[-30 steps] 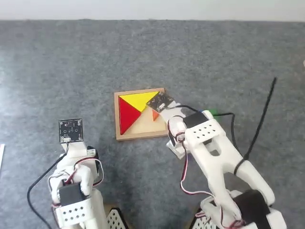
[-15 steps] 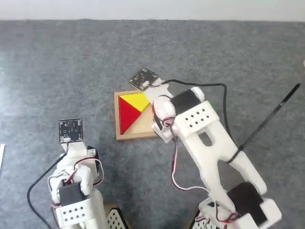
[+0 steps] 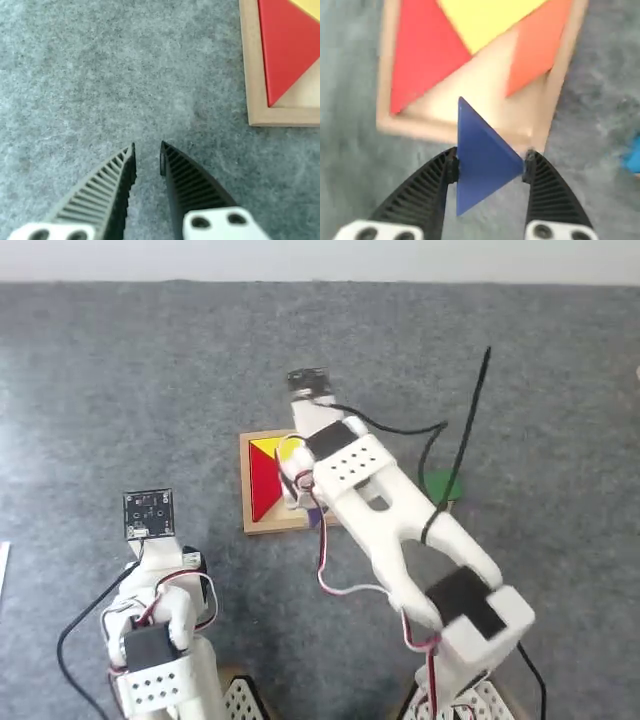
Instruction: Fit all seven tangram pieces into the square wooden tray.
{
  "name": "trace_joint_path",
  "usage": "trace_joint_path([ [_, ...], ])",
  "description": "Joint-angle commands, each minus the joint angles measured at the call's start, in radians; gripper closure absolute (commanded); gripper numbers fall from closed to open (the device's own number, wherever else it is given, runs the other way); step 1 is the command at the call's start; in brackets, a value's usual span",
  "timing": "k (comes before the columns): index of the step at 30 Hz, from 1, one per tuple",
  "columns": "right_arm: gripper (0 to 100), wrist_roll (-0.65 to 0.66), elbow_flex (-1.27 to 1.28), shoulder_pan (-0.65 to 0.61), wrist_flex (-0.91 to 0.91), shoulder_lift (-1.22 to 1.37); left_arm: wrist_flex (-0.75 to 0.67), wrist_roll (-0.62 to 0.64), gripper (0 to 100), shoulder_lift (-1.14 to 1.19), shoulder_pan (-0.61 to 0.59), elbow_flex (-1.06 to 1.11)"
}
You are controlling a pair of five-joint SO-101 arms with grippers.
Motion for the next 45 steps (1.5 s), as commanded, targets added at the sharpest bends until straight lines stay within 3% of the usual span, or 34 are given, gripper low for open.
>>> trace_joint_path([
  [1,85.8,-0.140,-0.051,0.042,-0.076,0.027,0.003,-0.002,92,-0.018,-0.006,-0.012],
  [9,84.0,-0.226,-0.051,0.061,-0.111,0.070,0.003,-0.002,92,-0.018,-0.006,-0.012],
  [18,53.0,-0.227,-0.051,0.030,-0.117,0.079,0.003,-0.002,92,-0.018,-0.006,-0.012],
  [23,51.6,-0.201,-0.051,0.001,-0.105,0.067,0.003,-0.002,92,-0.018,-0.006,-0.012],
  [29,54.9,0.100,-0.075,0.101,-0.018,0.016,0.003,-0.002,92,-0.018,-0.006,-0.012],
  [30,58.2,0.189,-0.092,0.114,0.022,0.002,0.003,-0.002,92,-0.018,-0.006,-0.012],
  [33,69.3,0.634,-0.149,0.119,0.162,-0.024,0.003,-0.002,92,-0.018,-0.006,-0.012],
  [36,76.8,0.928,-0.132,0.133,0.194,-0.010,0.003,-0.002,92,-0.018,-0.006,-0.012],
  [45,85.9,1.040,-0.078,0.156,-0.036,0.171,0.003,-0.002,92,-0.018,-0.006,-0.012],
])
